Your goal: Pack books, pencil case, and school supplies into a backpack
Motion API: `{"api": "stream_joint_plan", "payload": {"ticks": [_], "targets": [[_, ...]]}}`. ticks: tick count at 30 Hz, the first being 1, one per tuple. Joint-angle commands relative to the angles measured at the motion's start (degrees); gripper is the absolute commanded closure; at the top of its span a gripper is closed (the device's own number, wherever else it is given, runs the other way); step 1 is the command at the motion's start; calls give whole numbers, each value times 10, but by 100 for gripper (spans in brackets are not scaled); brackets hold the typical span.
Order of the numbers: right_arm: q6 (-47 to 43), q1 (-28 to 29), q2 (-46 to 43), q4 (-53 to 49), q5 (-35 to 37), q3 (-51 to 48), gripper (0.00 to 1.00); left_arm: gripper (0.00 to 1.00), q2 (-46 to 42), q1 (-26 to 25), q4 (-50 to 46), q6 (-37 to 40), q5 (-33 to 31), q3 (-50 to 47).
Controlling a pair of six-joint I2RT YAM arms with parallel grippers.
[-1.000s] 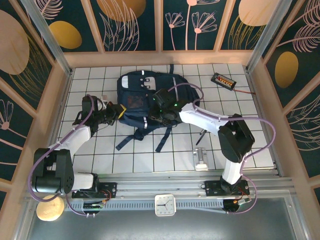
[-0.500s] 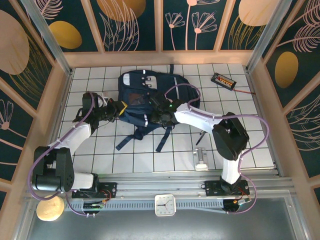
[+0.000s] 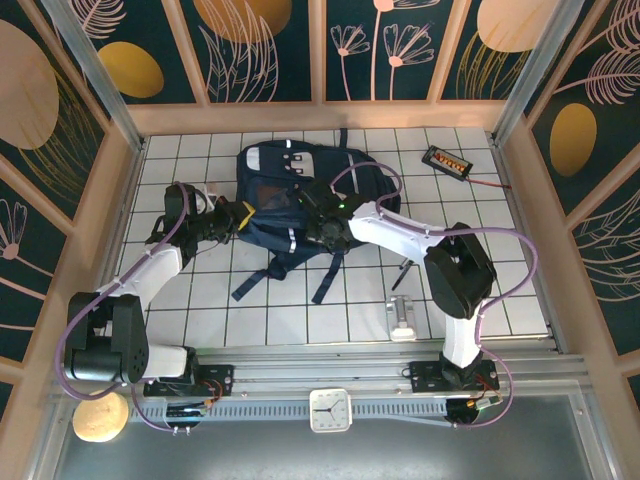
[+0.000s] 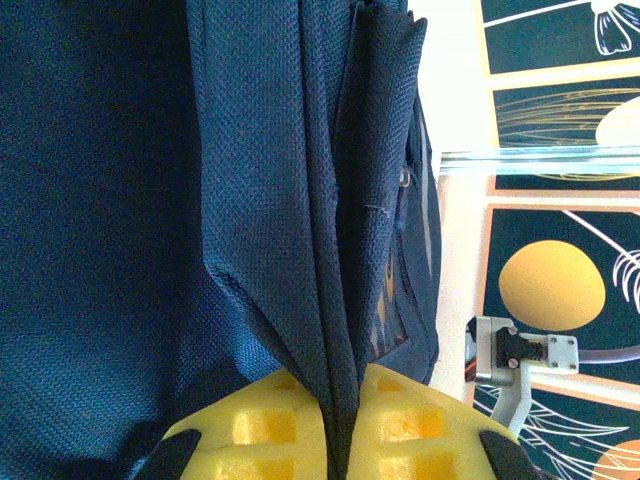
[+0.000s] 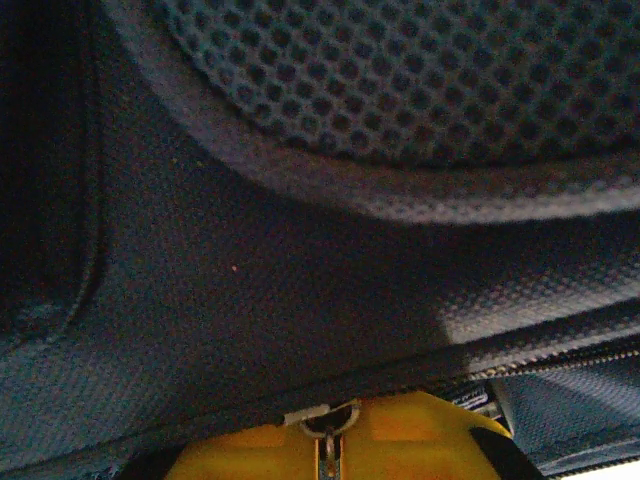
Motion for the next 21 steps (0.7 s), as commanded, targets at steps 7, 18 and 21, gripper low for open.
{"api": "stream_joint_plan", "payload": {"ticks": [7, 18, 21], "targets": [[-23, -21, -13, -30, 39, -3, 100, 100, -10, -4, -16, 18, 38, 41], [-142, -84, -102, -55, -6, -133, 100, 100, 12, 63, -274, 231, -127, 163], [-173, -100, -107, -58, -8, -133, 100, 100, 29, 85, -264, 243, -118, 159]]}}
